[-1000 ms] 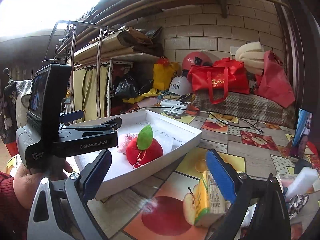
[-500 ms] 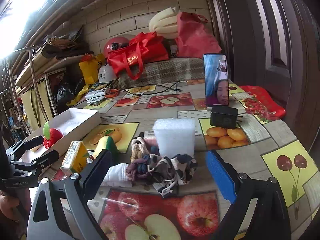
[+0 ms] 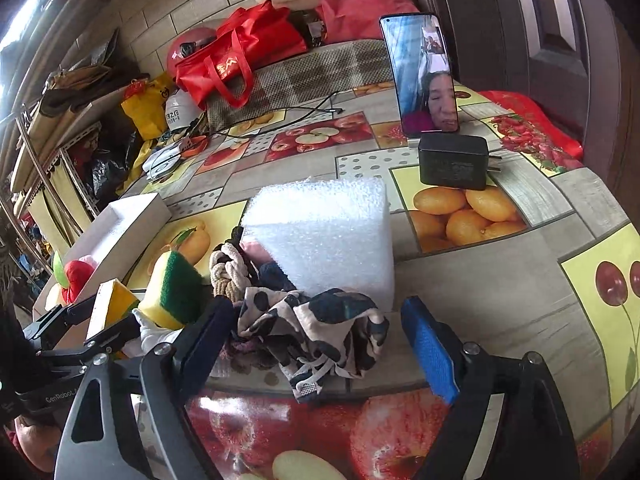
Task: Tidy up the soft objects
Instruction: 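Grasp the yellow juice carton with the left tool while the right tool grasps the leopard-print cloth, then place the juice carton and leopard-print cloth in the white tray, opening both tools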
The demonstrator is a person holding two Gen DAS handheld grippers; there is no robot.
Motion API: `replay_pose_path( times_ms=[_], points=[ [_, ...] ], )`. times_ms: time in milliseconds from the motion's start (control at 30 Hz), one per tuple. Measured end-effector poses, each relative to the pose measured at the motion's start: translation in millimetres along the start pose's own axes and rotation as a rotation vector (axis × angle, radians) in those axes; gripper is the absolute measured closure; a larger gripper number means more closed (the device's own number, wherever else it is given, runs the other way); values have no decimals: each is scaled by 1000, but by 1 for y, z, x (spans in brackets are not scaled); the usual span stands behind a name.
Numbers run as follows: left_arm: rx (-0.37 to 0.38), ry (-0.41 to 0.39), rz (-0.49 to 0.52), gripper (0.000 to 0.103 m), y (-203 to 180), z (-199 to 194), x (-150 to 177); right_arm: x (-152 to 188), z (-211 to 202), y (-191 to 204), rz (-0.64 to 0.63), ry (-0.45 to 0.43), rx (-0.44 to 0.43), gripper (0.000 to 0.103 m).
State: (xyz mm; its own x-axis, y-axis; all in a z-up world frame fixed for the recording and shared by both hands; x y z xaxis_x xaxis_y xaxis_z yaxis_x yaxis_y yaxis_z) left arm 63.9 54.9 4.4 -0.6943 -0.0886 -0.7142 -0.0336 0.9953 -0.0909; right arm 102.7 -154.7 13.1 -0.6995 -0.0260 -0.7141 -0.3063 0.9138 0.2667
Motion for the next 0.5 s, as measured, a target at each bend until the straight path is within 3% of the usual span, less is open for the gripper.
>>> replay_pose_path(
  times_ms=[133,167,200,233,333,500],
  points=[
    [34,55,-46,41,7,10,1,0,-3,-10,50,-5,-25,32],
    [49,49,-38,50,5,9,1,1,-2,-10,53,2,-41,42],
    [50,48,-25,70,2,9,1,1,-3,-10,51,3,-58,51],
    [42,48,-14,76,0,8,1,2,-5,-8,45,0,-66,57],
    [45,17,-5,78,-1,2,0,3,-11,-5,39,-16,-81,66],
    [41,-65,-3,78,-1,-13,-1,7,-32,-7,51,-103,-79,66]
  ],
)
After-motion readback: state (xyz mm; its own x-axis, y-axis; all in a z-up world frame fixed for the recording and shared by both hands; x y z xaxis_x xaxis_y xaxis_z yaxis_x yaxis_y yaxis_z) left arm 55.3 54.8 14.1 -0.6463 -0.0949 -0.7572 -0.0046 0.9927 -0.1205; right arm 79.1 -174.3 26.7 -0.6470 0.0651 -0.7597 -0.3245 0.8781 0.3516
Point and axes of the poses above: each gripper's, at about its wrist camera, not at the fingertips, and z roughly the way its jaws point, y to its left, x to its underside, the point moved 2 cm from there along z, roughly the way its jaws point, and after that the axes turned 2 degrees about -y, right-handed, at the moved point
